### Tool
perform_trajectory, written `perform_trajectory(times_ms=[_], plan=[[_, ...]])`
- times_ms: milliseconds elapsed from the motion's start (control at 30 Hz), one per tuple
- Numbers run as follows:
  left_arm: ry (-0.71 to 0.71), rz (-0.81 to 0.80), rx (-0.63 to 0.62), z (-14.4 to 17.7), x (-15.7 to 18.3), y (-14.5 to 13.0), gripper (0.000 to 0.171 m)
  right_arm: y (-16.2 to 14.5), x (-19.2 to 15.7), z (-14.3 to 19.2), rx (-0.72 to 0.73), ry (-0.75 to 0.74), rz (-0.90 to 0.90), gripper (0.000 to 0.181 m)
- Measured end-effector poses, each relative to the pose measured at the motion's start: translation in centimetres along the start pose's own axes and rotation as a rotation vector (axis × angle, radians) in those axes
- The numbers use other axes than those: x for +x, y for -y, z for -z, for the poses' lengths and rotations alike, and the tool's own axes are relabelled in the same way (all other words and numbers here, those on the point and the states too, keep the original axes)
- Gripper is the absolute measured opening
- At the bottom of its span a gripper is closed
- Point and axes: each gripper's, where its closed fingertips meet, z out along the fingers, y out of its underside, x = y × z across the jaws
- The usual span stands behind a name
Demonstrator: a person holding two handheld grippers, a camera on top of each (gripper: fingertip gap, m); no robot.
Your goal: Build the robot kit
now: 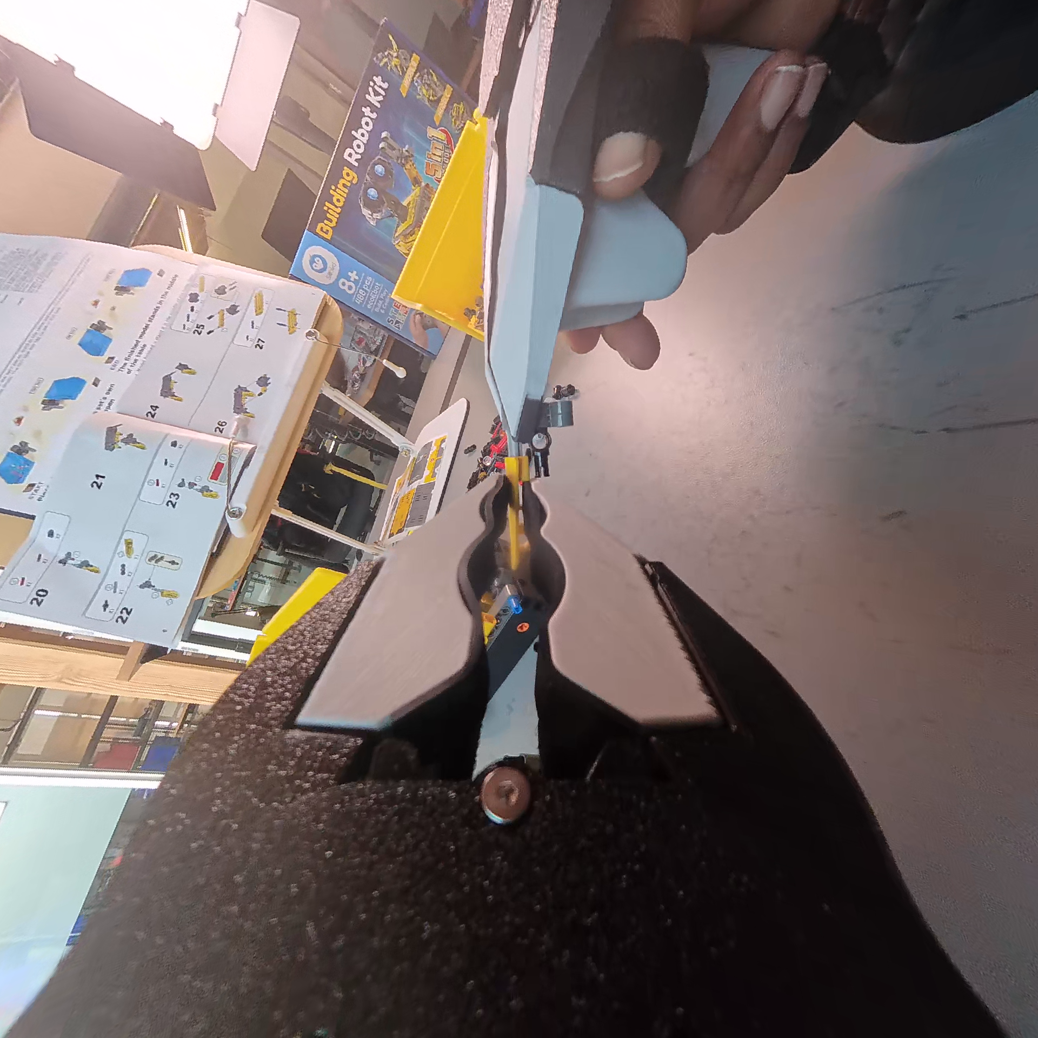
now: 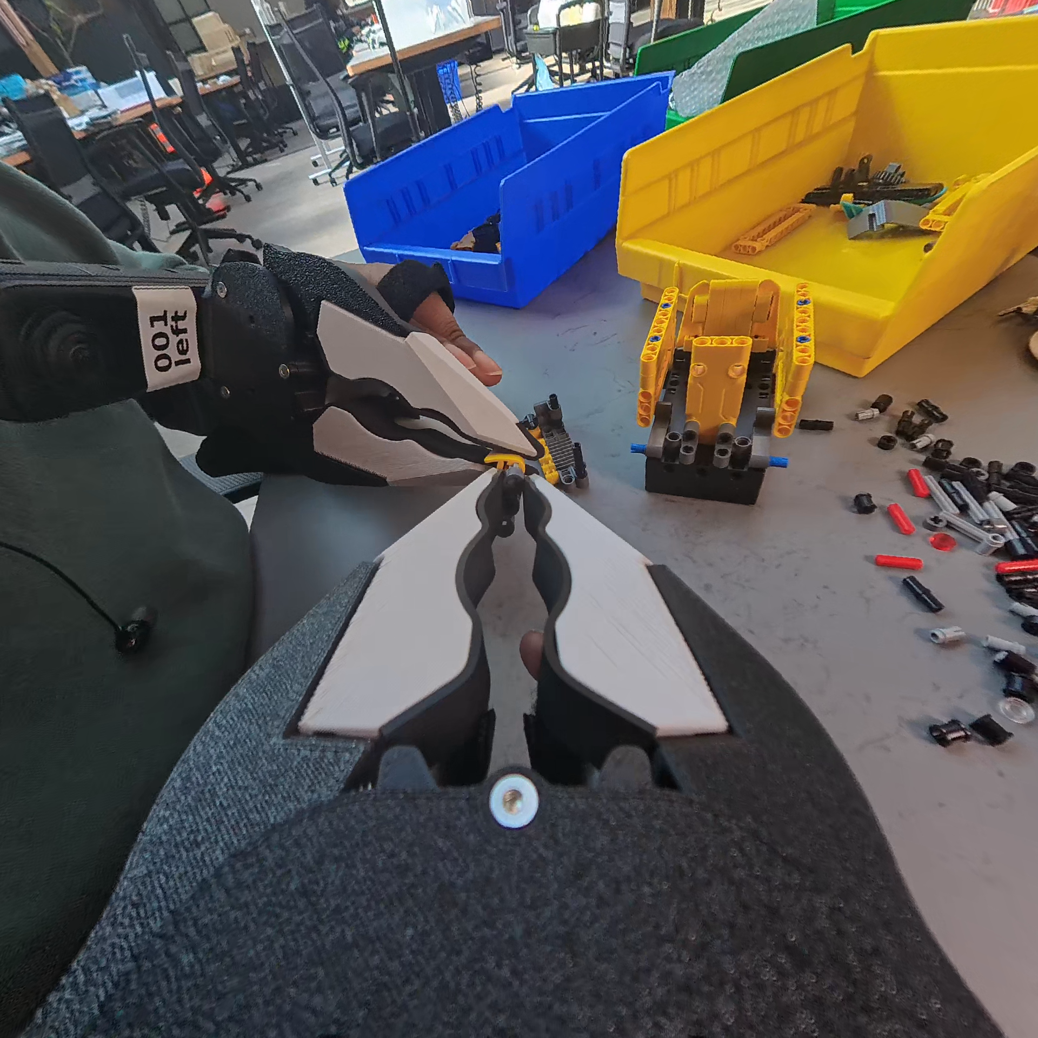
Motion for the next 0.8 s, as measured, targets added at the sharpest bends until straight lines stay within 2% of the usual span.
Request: perform_trajectory(times_ms=[800], plan=[[-0.01, -0.003, -0.011, -0.03, 0.23, -0.19, 0.0, -0.24, 0.07, -0.32, 0.011, -0.001, -0.006, 0.004]])
